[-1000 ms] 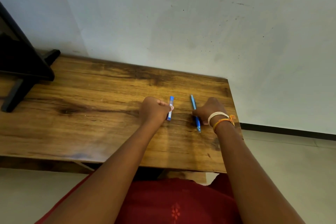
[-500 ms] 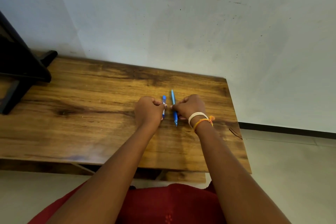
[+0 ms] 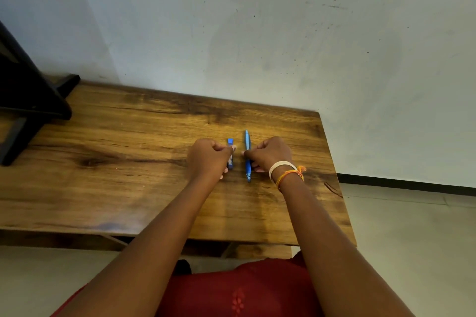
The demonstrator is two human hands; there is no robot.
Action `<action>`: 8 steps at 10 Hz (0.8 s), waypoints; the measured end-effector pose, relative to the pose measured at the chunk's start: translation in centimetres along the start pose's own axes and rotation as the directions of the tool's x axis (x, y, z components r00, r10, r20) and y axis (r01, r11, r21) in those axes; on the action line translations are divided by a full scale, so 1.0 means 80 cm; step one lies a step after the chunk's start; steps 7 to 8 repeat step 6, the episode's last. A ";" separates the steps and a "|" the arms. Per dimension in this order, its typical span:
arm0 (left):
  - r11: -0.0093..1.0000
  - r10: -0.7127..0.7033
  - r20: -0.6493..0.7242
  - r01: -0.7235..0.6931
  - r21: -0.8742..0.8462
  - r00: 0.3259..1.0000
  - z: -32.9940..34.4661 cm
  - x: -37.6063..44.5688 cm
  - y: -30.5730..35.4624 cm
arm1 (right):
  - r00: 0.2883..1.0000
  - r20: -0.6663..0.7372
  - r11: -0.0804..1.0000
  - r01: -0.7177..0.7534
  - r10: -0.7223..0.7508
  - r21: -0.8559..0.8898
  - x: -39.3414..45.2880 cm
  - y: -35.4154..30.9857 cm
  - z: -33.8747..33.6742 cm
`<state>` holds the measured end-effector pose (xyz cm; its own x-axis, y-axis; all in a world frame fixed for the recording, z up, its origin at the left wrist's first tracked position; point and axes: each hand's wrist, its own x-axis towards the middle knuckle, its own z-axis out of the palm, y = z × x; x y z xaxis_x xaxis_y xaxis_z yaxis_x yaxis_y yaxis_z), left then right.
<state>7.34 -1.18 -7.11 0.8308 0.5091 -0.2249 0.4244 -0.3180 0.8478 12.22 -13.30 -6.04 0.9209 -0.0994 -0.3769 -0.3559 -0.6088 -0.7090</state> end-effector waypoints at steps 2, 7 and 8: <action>0.874 0.367 -0.050 -0.326 0.360 0.929 -0.012 0.009 -0.010 | 0.998 0.045 0.993 -0.051 0.046 0.110 0.005 0.000 -0.004; 0.588 0.313 0.332 -0.456 0.668 0.890 -0.010 0.018 -0.043 | 0.991 0.101 0.920 -0.124 0.093 0.371 0.003 0.013 -0.008; 0.588 0.313 0.332 -0.456 0.668 0.890 -0.010 0.018 -0.043 | 0.991 0.101 0.920 -0.124 0.093 0.371 0.003 0.013 -0.008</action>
